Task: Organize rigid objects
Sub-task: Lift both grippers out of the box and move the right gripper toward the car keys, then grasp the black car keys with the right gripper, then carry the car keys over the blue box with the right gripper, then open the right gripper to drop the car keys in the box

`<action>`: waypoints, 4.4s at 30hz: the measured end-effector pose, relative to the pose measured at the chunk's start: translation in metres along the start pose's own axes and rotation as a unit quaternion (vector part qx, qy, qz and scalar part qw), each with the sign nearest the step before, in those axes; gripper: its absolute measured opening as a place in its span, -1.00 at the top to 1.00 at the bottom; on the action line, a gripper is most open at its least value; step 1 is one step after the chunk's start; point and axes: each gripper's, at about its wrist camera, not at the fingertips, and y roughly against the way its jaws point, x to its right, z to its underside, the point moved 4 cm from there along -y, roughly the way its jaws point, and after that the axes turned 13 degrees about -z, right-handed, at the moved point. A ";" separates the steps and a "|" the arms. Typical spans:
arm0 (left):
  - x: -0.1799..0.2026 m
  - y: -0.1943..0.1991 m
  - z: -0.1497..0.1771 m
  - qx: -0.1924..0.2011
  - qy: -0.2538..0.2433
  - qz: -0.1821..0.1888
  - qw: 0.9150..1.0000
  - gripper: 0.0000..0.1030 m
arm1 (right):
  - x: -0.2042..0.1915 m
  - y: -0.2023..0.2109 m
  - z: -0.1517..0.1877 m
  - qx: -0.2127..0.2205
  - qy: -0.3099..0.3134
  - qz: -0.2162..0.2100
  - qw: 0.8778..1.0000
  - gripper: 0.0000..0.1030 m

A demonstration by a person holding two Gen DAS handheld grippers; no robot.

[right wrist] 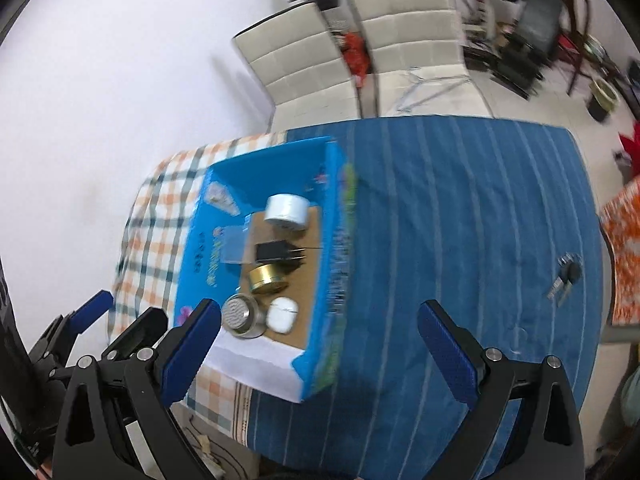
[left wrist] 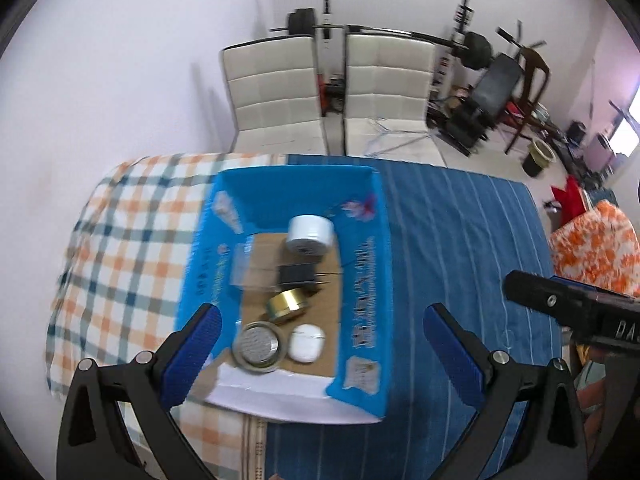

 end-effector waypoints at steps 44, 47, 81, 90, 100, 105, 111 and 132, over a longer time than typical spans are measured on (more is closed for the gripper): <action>0.289 -0.143 0.001 -0.088 -0.122 0.066 0.986 -1.00 | 0.407 -0.035 0.013 -0.012 -0.231 0.235 0.944 0.43; 0.285 -0.140 0.007 -0.086 -0.127 0.059 0.986 -1.00 | 0.397 -0.034 0.017 -0.008 -0.215 0.235 0.948 0.45; 0.097 -0.026 0.018 -0.020 -0.055 0.018 0.998 -1.00 | 0.110 0.024 0.048 0.046 -0.046 0.071 0.995 0.46; 0.018 -0.029 0.014 -0.016 -0.030 -0.008 0.999 -1.00 | 0.029 0.000 0.028 0.033 -0.003 0.027 0.999 0.46; -0.060 -0.061 0.017 -0.021 -0.020 -0.038 0.999 -1.00 | -0.033 -0.069 0.017 -0.006 0.018 0.005 1.000 0.46; -0.081 -0.091 0.027 -0.041 -0.020 -0.039 0.998 -1.00 | -0.038 -0.108 0.018 -0.033 -0.004 -0.002 0.999 0.46; -0.090 -0.124 0.034 -0.058 -0.033 -0.036 0.997 -1.00 | -0.039 -0.150 0.012 -0.051 -0.030 0.009 0.998 0.46; -0.088 -0.182 0.036 -0.078 -0.052 -0.014 0.996 -1.00 | -0.024 -0.259 0.007 -0.095 -0.040 0.086 0.991 0.72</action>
